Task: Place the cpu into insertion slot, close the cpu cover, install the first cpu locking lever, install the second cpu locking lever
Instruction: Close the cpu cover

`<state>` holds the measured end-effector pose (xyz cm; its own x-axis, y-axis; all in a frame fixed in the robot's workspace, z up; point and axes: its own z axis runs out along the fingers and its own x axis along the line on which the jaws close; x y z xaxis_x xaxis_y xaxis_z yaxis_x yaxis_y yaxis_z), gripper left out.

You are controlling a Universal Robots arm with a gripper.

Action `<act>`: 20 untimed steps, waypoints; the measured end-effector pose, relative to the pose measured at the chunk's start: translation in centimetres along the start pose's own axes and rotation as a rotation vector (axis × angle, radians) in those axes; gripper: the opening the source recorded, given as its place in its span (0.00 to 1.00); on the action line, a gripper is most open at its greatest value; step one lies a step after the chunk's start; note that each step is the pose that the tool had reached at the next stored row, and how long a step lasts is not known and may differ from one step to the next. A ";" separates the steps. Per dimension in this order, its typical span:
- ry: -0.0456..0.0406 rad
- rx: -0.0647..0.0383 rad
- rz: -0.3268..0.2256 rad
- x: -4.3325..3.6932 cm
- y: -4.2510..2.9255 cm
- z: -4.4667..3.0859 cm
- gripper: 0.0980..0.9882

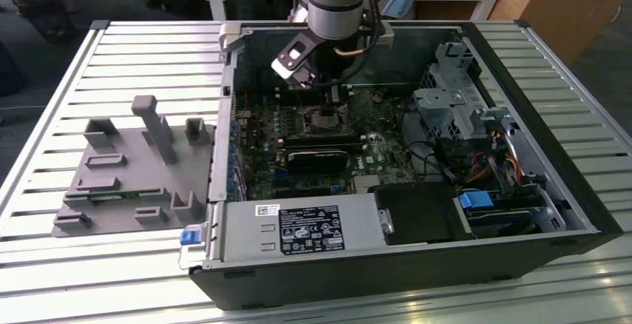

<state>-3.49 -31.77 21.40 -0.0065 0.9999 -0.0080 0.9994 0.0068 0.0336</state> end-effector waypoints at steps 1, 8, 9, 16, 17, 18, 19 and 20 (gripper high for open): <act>-0.0001 0.000 0.000 0.00 0.00 -0.03 0.03; -0.0041 0.000 0.001 0.00 0.01 -0.17 0.03; -0.0045 0.000 0.001 0.00 0.01 -0.18 0.03; -0.0077 0.000 0.002 0.00 0.01 -0.28 0.03; -0.0082 0.000 0.002 0.00 0.01 -0.29 0.03; -0.0087 0.000 0.002 0.00 0.01 -0.31 0.03; -0.0094 0.000 0.002 0.00 0.01 -0.32 0.03; -0.0102 0.000 0.002 0.00 0.01 -0.33 0.03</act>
<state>-3.49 -31.77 21.73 -0.0038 0.9998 -0.0181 0.9994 0.0044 0.0334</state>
